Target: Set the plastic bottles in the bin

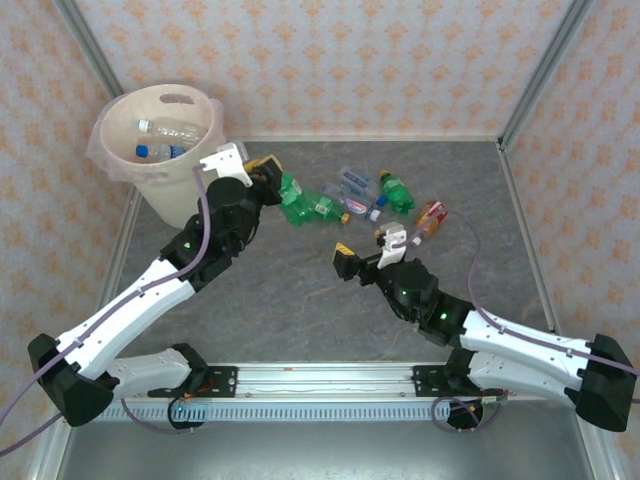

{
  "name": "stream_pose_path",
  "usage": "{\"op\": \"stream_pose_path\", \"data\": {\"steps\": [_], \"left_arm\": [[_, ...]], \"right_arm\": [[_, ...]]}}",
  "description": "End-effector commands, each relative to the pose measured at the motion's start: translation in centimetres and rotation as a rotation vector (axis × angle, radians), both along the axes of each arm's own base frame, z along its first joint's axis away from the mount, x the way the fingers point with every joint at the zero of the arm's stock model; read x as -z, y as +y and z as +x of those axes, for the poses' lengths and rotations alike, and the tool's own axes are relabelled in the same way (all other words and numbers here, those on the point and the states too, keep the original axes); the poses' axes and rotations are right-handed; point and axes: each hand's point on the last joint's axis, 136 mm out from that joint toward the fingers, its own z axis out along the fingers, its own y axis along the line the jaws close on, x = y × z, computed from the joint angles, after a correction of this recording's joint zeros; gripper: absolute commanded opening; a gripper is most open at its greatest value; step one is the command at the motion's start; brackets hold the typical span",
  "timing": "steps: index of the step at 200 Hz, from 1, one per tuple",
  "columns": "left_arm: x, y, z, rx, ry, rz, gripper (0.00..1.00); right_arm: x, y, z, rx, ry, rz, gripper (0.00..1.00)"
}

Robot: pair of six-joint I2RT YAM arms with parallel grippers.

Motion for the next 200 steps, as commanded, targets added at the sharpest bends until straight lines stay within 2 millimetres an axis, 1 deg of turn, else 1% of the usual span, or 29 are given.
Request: {"op": "stream_pose_path", "data": {"steps": [1,38,53,80,107,128,145,200], "left_arm": [[-3.0,4.7,-1.0,-0.184,-0.023,0.119,0.23],[-7.6,9.2,-1.8,-0.361,-0.072,0.196,0.24],[-9.3,11.7,-2.0,-0.444,-0.088,0.201,0.24],[-11.5,15.7,-1.6,-0.542,-0.113,0.186,0.23],[-12.8,18.5,-0.4,-0.631,-0.097,0.235,0.24],[-12.9,20.3,1.4,-0.678,-0.068,0.276,0.24],[-12.6,21.8,2.7,-0.720,-0.051,0.286,0.24],[-10.5,27.0,7.7,-0.784,0.016,0.253,0.24]], "right_arm": [[-1.6,-0.3,-0.5,-0.015,-0.030,0.059,1.00],[-2.5,0.0,-1.0,-0.050,-0.041,0.083,1.00],[-2.7,0.2,-1.2,-0.066,-0.043,0.090,1.00],[-3.0,0.2,-1.4,-0.079,-0.043,0.099,1.00],[-3.6,0.1,-1.8,-0.093,-0.048,0.119,1.00],[-4.2,0.2,-2.0,-0.106,-0.054,0.134,1.00],[-4.5,0.3,-2.1,-0.118,-0.058,0.138,1.00],[-3.8,0.3,-2.2,-0.122,-0.043,0.128,1.00]]}}
